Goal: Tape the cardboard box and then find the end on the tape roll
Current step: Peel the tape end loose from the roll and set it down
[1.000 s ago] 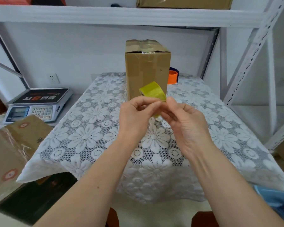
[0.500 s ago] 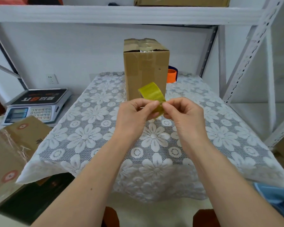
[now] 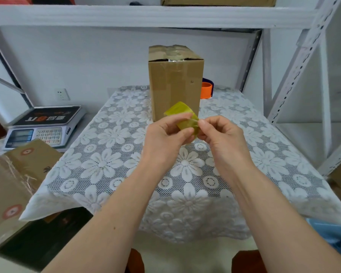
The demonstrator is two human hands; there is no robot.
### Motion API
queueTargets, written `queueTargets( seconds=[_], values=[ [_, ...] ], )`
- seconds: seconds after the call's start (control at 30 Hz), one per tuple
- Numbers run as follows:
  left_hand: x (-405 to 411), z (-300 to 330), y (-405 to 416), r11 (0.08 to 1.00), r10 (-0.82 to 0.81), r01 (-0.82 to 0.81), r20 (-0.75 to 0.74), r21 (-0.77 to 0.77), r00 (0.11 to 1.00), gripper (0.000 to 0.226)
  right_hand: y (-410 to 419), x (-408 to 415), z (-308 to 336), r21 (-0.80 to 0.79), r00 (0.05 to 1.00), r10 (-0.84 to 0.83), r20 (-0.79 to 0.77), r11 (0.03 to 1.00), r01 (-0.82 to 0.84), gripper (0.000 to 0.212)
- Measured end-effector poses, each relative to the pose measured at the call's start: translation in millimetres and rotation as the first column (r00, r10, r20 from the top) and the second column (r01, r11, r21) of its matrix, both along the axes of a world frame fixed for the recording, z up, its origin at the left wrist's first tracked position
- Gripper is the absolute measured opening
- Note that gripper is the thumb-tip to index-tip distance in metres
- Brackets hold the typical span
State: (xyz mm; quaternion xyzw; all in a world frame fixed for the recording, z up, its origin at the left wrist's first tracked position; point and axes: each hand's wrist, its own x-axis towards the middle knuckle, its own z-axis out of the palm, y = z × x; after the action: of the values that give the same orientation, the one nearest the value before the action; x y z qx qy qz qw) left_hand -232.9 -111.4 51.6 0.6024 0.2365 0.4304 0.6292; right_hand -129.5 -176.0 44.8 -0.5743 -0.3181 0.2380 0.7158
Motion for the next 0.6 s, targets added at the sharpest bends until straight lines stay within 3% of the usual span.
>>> queueTargets(
  seconds=[0.23,0.37,0.6],
  values=[
    [-1.3,2.4,3.3,1.000,0.002,-0.001,0.086,-0.020,0.996,0.033,-1.2,2.6,1.9,0.026,0.999,0.041,0.007,0.999,-0.041,0.011],
    [-1.6,1.8,5.1,0.998,0.009,-0.012,0.055,0.056,0.998,0.018,-2.1,3.1,3.0,0.026,0.998,0.061,0.015,0.998,-0.062,0.009],
    [-2.0,3.5,4.5,0.998,0.036,-0.036,0.000,0.048,0.999,0.006,-1.7,4.9,3.8,0.014,0.998,0.065,-0.010,0.998,-0.065,0.007]
  ],
)
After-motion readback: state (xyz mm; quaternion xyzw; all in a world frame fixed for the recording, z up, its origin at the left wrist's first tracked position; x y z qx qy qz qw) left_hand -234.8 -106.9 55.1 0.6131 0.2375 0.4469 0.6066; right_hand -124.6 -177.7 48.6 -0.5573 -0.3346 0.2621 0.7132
